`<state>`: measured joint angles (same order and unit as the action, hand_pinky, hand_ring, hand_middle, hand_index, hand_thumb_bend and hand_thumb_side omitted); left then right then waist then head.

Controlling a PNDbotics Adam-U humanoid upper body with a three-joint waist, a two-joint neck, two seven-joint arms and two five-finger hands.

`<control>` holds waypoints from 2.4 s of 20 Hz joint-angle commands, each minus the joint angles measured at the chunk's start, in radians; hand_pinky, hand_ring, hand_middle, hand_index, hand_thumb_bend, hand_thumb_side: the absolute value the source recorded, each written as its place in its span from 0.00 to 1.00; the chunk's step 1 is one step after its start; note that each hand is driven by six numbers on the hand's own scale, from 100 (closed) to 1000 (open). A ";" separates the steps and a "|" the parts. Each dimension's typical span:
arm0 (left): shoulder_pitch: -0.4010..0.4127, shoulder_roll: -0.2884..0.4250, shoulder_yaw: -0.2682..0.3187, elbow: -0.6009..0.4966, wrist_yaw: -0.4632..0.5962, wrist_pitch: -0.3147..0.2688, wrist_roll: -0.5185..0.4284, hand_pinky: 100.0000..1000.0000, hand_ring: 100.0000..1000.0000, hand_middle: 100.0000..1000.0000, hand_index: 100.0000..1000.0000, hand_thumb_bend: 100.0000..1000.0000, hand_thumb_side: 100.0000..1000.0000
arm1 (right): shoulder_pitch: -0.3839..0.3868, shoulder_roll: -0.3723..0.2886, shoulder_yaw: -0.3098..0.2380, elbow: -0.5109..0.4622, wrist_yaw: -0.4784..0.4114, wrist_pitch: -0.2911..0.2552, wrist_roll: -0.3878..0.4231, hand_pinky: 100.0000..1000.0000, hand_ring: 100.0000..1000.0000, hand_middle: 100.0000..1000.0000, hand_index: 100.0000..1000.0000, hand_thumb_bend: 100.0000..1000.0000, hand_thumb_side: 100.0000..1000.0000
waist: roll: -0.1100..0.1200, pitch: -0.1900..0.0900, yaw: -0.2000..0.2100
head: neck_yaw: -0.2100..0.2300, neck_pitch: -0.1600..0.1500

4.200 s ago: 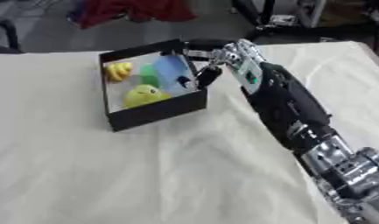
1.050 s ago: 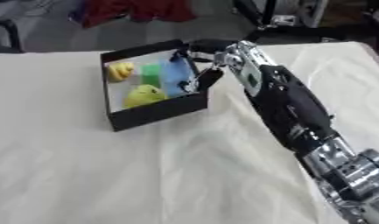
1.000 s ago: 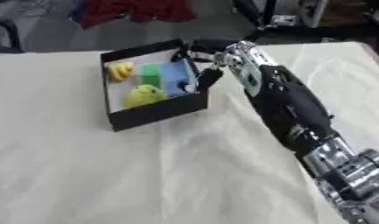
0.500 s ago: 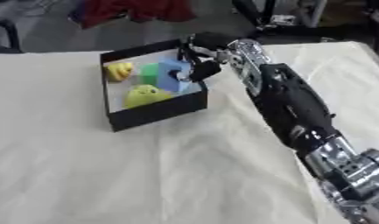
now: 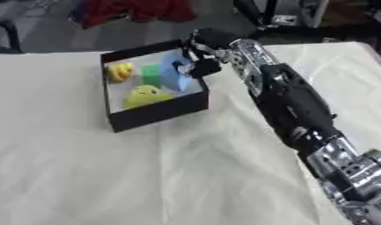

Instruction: Pick up objects on the table and place them in the box.

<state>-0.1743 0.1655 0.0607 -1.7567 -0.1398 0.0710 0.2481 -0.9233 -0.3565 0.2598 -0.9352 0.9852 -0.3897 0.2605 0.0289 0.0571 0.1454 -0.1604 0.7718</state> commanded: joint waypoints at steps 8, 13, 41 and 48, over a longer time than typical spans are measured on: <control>-0.013 0.008 0.007 -0.014 -0.001 -0.001 0.003 0.62 0.50 0.53 0.79 0.79 0.65 | -0.019 -0.019 0.007 -0.030 0.050 -0.055 0.035 0.92 0.89 0.89 1.00 0.24 0.40 | 0.003 0.000 0.002 | 0.000 -0.002; -0.013 0.008 0.007 -0.014 -0.001 -0.001 0.003 0.62 0.50 0.53 0.79 0.79 0.65 | -0.020 -0.019 0.006 -0.032 0.058 -0.056 0.037 0.92 0.89 0.89 1.00 0.23 0.42 | 0.003 0.000 0.002 | 0.000 -0.002; 0.066 0.051 0.028 0.001 -0.007 -0.003 0.032 0.62 0.49 0.53 0.78 0.79 0.65 | 0.511 -0.321 -0.139 -0.967 -0.862 0.165 -0.012 0.89 0.80 0.77 1.00 0.00 0.22 | -0.072 -0.021 -0.197 | 0.129 -0.002; 0.087 0.051 0.014 -0.002 0.002 -0.010 0.027 0.62 0.49 0.53 0.78 0.78 0.65 | 0.772 -0.226 -0.239 -1.046 -0.946 0.175 -0.139 0.83 0.71 0.71 0.86 0.00 0.43 | -0.071 -0.017 -0.240 | 0.172 -0.002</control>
<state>-0.0804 0.1938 0.0778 -1.7440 -0.1401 0.0672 0.2760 -0.1464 -0.5838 0.0481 -1.9548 0.0561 -0.2159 0.1462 -0.0327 0.0558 -0.0953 0.0034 0.7718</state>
